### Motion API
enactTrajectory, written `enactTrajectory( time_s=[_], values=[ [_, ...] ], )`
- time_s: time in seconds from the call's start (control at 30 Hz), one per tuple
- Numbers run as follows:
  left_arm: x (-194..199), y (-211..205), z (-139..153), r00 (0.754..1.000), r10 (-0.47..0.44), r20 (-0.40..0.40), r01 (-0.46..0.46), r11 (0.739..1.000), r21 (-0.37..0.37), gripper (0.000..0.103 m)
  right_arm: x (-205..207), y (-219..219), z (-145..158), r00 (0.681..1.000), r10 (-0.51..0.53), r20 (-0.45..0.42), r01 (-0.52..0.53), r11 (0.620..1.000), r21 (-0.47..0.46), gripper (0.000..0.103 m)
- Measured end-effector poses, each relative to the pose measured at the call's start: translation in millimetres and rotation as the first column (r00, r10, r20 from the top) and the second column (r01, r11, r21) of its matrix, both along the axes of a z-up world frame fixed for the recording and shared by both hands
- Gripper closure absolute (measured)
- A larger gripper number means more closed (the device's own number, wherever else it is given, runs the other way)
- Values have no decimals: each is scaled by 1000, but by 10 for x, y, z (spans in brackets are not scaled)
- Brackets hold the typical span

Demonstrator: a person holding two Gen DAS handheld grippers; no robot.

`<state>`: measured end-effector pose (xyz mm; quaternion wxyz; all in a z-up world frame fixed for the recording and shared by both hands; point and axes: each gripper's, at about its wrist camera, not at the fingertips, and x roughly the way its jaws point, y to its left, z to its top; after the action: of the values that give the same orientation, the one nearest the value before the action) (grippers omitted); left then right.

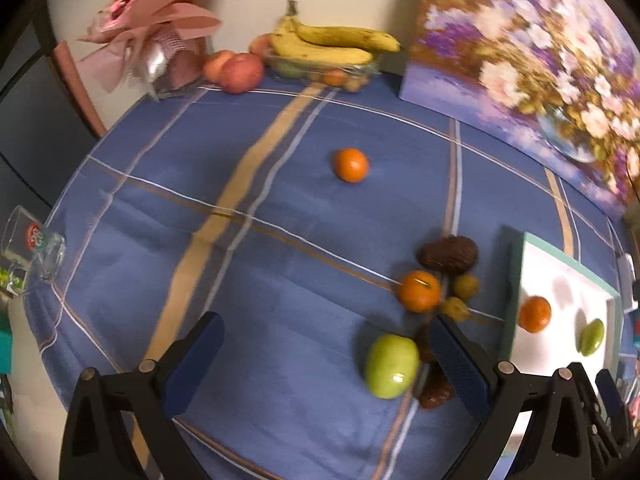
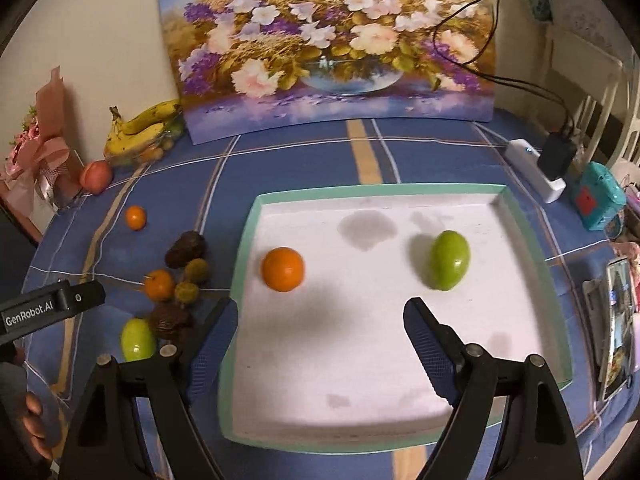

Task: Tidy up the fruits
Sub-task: 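Withdraw both grippers from the tray back toward the row of fruits, then grasp the second green pear-like fruit with the left gripper while the right gripper approaches a brown date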

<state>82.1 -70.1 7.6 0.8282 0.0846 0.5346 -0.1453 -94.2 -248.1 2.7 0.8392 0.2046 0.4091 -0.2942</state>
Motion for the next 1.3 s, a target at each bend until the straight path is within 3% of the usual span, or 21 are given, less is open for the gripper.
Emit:
enactTrajectory(
  time_s=[0.33, 0.47, 0.63, 0.77, 0.9, 1.03, 1.23, 1.3],
  values=[
    [238, 381, 45, 997, 74, 9, -73, 996, -51, 0, 274, 241, -24, 996, 84, -3, -84, 996, 22, 17],
    [284, 441, -10, 996, 84, -6, -84, 996, -43, 0, 379, 362, -16, 993, 114, 2, -114, 993, 13, 17],
    [330, 465, -111, 995, 90, -51, -94, 991, -93, 0, 455, 403, -37, 995, 101, -4, -101, 995, 24, 17],
    [326, 380, -261, 993, 50, -106, -61, 994, -94, 0, 494, 386, -101, 996, 73, -49, -71, 997, 42, 9],
    [275, 293, -340, 988, 7, -153, -29, 989, -148, 0, 459, 332, -122, 996, 35, -78, -31, 998, 47, 9],
    [206, 210, -385, 984, -25, -177, 1, 991, -134, 2, 402, 262, -135, 996, 1, -87, 5, 998, 65, 9],
    [85, 60, -439, 970, -104, -220, 68, 984, -164, 20, 343, 190, -98, 997, -24, -79, 30, 996, 78, 9],
    [33, -8, -446, 964, -140, -227, 101, 980, -174, 32, 335, 177, -80, 997, -29, -74, 35, 996, 80, 9]
  ],
)
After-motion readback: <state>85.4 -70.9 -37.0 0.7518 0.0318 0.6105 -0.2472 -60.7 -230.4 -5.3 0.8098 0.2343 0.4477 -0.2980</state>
